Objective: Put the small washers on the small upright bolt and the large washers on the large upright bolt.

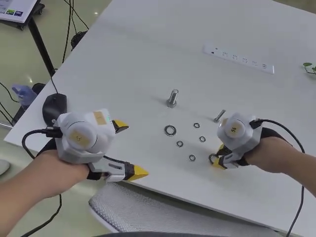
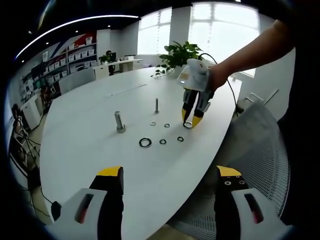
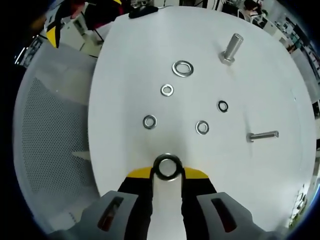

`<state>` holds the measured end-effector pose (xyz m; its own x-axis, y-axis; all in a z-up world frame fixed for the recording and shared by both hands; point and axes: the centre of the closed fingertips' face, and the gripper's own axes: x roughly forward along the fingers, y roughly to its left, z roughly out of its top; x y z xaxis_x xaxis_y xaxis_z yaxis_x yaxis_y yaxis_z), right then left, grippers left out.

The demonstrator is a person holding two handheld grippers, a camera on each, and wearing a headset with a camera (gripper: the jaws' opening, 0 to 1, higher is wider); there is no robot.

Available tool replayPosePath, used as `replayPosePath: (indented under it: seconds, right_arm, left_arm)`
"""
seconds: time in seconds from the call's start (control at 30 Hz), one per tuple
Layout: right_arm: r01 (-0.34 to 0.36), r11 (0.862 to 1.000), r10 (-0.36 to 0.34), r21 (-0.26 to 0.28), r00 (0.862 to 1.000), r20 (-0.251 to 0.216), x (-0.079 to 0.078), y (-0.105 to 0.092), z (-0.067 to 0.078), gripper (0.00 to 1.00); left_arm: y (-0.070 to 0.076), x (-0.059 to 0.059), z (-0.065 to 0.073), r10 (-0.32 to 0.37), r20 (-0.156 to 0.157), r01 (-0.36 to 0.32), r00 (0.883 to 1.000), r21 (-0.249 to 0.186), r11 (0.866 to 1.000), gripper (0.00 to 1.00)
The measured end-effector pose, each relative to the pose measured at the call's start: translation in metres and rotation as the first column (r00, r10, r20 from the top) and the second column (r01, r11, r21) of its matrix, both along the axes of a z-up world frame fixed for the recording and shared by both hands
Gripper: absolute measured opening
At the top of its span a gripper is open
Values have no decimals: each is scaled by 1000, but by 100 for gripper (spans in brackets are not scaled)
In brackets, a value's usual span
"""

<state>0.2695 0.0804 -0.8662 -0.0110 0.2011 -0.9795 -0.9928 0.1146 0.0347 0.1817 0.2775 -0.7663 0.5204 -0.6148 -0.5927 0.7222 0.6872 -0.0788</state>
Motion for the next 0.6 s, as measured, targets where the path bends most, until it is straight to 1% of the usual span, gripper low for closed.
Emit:
replayPosePath:
  seconds: [0.03,0.23,0.3,0.6]
  right_arm:
    - [0,1000,0,2,1000,-1,1,0,3,20]
    - [-10,1000,10,5,1000,7,8,3,18,20]
    - [-14,1000,14,6,1000,8,8,5,23,20]
    - [-36,999,36,16,999,21,17,15,42,20]
  left_arm:
    - [0,0,0,1,-3,-1,1000,-3,1000,74]
    - [-2,2,0,-5,4,5,1000,-6,1000,73]
    - [-2,3,1,-6,6,6,1000,-7,1000,73]
    - [3,7,3,0,13,0,1000,-1,1000,72]
